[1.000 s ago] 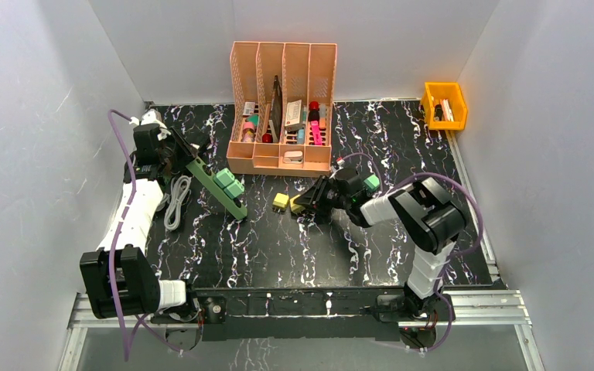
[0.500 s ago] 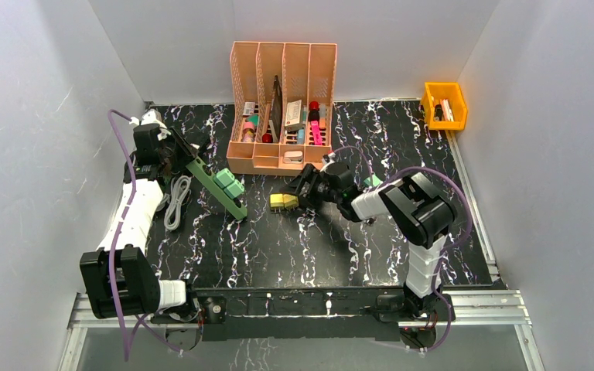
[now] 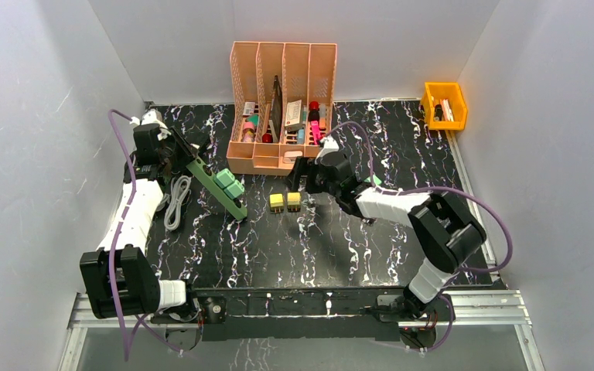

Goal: Pull the plug off the socket

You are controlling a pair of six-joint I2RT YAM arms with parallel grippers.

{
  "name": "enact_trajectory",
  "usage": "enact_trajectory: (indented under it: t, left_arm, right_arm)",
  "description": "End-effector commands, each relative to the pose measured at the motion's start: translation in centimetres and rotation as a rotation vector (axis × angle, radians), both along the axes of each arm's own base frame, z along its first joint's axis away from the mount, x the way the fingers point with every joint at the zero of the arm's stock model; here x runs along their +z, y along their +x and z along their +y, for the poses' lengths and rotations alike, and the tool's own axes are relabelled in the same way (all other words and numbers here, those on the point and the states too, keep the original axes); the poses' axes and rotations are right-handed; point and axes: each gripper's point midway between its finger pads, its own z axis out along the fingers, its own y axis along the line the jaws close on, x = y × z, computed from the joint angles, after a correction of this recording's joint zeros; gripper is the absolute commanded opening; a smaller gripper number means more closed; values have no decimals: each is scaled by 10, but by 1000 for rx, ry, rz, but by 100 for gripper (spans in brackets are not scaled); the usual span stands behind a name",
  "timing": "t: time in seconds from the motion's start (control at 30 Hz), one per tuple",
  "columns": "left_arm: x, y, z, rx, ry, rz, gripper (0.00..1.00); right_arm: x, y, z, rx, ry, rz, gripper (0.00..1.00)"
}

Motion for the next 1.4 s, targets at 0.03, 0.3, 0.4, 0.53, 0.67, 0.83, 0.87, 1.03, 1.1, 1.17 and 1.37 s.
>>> enact_trajectory:
  t: [0.03, 0.3, 0.4, 0.53, 0.67, 0.83, 0.87, 1.03, 1.1, 1.17, 1.37]
  left_arm:
    - [35, 8, -16, -97, 2, -130, 0]
    - [42, 8, -39, -195, -43, -170, 0]
    - [42, 7, -41, -202, -34, -172, 0]
    - [41, 7, -45, -215, -39, -170, 0]
    - [43, 6, -45, -215, -36, -173, 0]
    - [43, 5, -47, -218, -37, -175, 0]
    - [43, 5, -47, -220, -37, -174, 0]
    - [43, 5, -47, -221, -38, -175, 0]
    - [44, 5, -47, -219, -34, -177, 0]
    - [44, 5, -46, -216, -30, -175, 0]
    - [43, 5, -43, -208, -15, -169, 0]
  right_arm:
    - [81, 16, 8, 79, 8, -366, 98]
    - [137, -41, 95, 720, 331, -611, 99]
    - [137, -33, 113, 772, 350, -610, 98]
    - [140, -27, 140, 817, 307, -636, 98]
    - [129, -29, 155, 861, 266, -622, 98]
    - [109, -38, 169, 913, 245, -571, 97]
    - [103, -40, 172, 923, 240, -569, 97]
    - [90, -43, 188, 960, 230, -529, 91]
    - [84, -44, 196, 981, 214, -500, 80]
    - [82, -45, 200, 1001, 206, -482, 66]
    - [73, -27, 196, 926, 82, -454, 0]
